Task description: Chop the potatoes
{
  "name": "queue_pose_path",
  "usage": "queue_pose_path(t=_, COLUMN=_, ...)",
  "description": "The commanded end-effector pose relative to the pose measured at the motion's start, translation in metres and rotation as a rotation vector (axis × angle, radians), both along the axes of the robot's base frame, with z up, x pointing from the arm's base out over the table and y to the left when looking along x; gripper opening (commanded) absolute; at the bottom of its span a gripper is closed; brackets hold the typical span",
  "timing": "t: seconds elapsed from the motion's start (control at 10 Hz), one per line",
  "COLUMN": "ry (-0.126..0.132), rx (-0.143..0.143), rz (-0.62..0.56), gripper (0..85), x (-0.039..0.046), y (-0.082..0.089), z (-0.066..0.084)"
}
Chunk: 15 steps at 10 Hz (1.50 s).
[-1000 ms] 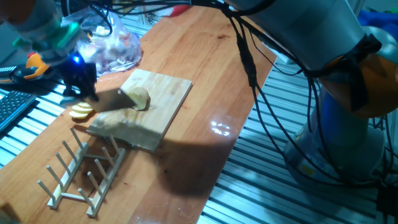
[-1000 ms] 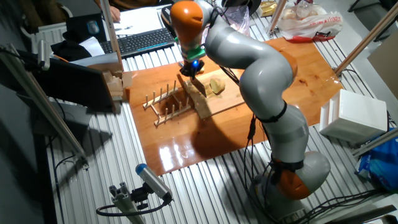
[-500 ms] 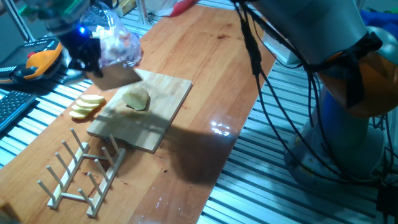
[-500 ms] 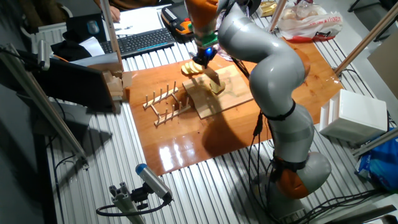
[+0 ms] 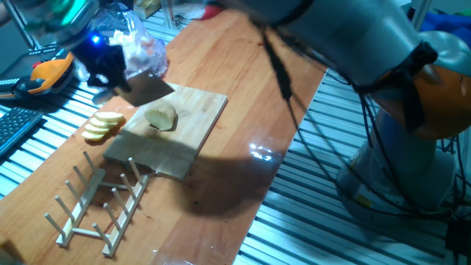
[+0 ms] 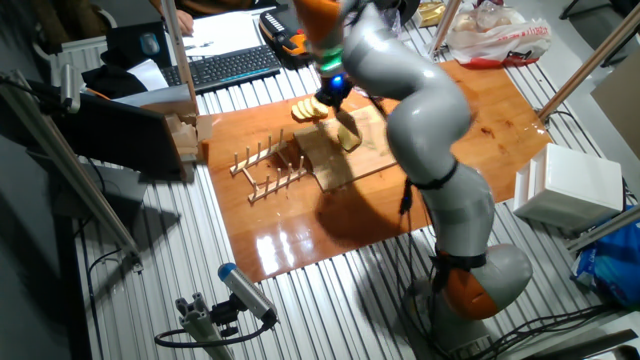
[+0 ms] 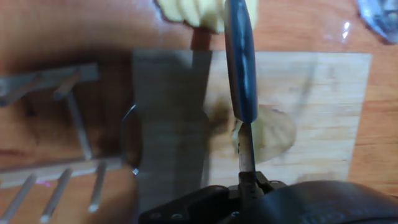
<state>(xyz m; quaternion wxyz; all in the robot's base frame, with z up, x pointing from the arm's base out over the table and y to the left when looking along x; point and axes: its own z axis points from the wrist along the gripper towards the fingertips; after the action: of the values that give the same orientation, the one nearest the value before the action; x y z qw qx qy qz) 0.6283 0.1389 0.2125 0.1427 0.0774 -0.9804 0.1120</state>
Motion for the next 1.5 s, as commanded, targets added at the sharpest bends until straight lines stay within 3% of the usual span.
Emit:
queue_pose_path(t=0.0, ry=0.023, rx=0.028, rz=0.010, gripper=0.0, x=-0.0001, y=0.0006, z=-0.0001)
queue_pose_path(t=0.1, ry=0.030, rx=0.061, rz=0.010, gripper=0.0, x=-0.0001, y=0.0006, z=-0.0001)
queue_pose_path(t=0.2, ry=0.024, rx=0.063, rz=0.015, gripper=0.0, x=-0.0001, y=0.0006, z=-0.0001)
queue_pose_path(t=0.3, ry=-0.032, rx=0.085, rz=0.038, gripper=0.0, x=-0.0001, y=0.0006, z=-0.0001)
queue_pose_path(t=0.5, ry=-0.082, rx=0.084, rz=0.047, gripper=0.0, x=-0.0001, y=0.0006, z=-0.0001)
queue_pose_path(t=1.0, ry=-0.112, rx=0.130, rz=0.057, gripper=0.0, x=-0.0001, y=0.0006, z=-0.0001)
queue_pose_path(t=1.2, ry=-0.121, rx=0.126, rz=0.050, gripper=0.0, x=-0.0001, y=0.0006, z=-0.0001)
queue_pose_path(t=1.4, ry=-0.109, rx=0.120, rz=0.047, gripper=0.0, x=0.0005, y=0.0005, z=0.0001)
